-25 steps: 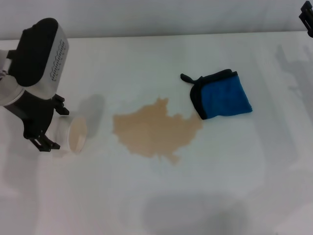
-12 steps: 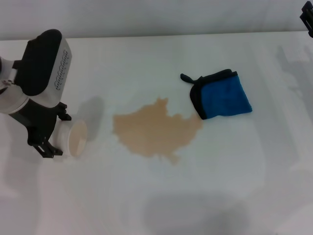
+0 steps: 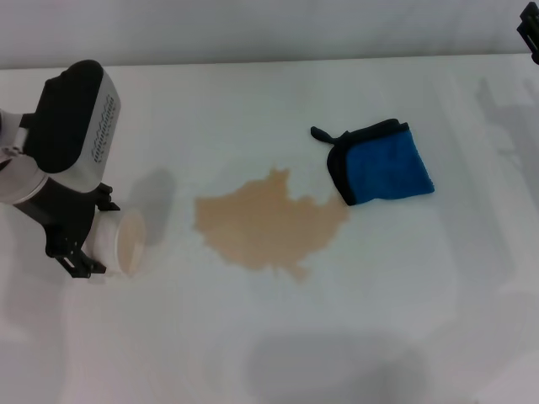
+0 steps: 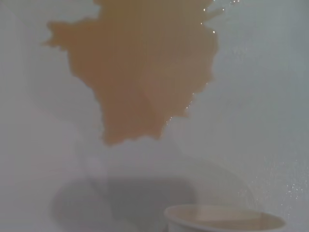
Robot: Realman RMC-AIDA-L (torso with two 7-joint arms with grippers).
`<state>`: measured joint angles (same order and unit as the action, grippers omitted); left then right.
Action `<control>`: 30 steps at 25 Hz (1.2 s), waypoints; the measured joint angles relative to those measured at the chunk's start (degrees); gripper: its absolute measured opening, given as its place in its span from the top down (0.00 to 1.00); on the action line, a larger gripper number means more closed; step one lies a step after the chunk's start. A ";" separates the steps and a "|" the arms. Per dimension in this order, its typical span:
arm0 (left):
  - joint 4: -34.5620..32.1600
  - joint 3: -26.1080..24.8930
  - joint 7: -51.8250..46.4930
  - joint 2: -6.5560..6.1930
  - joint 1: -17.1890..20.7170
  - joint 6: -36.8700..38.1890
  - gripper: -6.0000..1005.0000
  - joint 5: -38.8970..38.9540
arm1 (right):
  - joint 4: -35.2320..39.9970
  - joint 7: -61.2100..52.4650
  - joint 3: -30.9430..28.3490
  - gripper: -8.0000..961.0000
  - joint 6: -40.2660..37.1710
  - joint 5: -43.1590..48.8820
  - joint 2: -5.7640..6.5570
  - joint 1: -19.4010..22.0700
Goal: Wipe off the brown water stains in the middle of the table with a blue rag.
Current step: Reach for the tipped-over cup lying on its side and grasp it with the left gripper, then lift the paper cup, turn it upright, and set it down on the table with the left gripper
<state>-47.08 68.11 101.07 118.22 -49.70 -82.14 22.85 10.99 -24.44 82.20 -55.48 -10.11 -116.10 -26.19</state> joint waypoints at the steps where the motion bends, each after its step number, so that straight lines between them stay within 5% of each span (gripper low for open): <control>1: 0.23 0.00 0.00 0.00 0.01 0.25 0.12 -0.02 | -0.04 0.00 0.02 0.11 0.00 0.00 0.00 0.00; 30: -0.36 -0.48 -1.71 0.45 0.51 1.70 0.18 0.45 | -0.35 0.00 0.06 0.11 0.09 0.00 -0.06 0.09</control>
<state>-47.43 67.63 99.37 118.67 -49.19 -80.44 23.30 10.63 -24.44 82.26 -55.39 -10.11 -116.17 -26.10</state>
